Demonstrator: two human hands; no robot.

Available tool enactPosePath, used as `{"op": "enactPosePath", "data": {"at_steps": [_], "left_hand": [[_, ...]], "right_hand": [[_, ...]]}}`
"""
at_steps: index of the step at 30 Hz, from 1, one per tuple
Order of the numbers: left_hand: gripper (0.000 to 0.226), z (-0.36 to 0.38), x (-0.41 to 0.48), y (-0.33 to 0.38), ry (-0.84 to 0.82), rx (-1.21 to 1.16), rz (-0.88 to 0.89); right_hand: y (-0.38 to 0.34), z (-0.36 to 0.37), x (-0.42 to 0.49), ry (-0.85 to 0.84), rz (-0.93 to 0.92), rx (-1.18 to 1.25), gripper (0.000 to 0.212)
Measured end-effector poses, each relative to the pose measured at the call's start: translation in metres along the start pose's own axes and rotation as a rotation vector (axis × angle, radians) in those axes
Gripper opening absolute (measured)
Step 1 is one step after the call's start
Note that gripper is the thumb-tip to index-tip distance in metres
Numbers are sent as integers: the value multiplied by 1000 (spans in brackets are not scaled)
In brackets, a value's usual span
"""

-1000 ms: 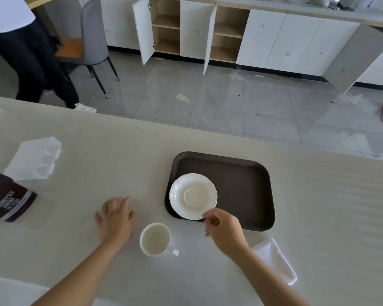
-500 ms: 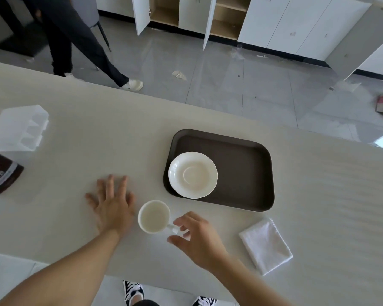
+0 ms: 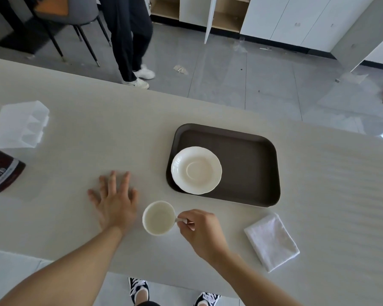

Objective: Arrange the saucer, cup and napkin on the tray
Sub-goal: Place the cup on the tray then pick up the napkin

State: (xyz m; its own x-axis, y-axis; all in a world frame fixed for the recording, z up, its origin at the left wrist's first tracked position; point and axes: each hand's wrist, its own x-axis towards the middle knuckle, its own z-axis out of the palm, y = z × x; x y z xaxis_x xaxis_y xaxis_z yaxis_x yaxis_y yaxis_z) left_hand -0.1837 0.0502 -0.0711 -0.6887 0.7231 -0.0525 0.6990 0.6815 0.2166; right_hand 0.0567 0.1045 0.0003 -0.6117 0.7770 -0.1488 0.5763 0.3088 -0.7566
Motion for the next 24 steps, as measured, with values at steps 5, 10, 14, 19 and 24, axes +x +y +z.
{"op": "enactPosePath", "data": {"at_steps": [5,10,14,19,24], "left_hand": [[58,1,0,0,35,9,4],[60,-1,-1,2,35,4,5],[61,-1,-1,2,34,-3,-7],[61,0,0,2,27,0,-10],[62,-1,-1,1,23,9,-15]], "right_hand": [[12,-30,-9,118,3,38,8],[31,-76,-20,342,107,73,11],[50,-107,-20,442,259,88,8],[70,-127,-11,565,384,136,10],[83,-129,5,573,437,143,10]]}}
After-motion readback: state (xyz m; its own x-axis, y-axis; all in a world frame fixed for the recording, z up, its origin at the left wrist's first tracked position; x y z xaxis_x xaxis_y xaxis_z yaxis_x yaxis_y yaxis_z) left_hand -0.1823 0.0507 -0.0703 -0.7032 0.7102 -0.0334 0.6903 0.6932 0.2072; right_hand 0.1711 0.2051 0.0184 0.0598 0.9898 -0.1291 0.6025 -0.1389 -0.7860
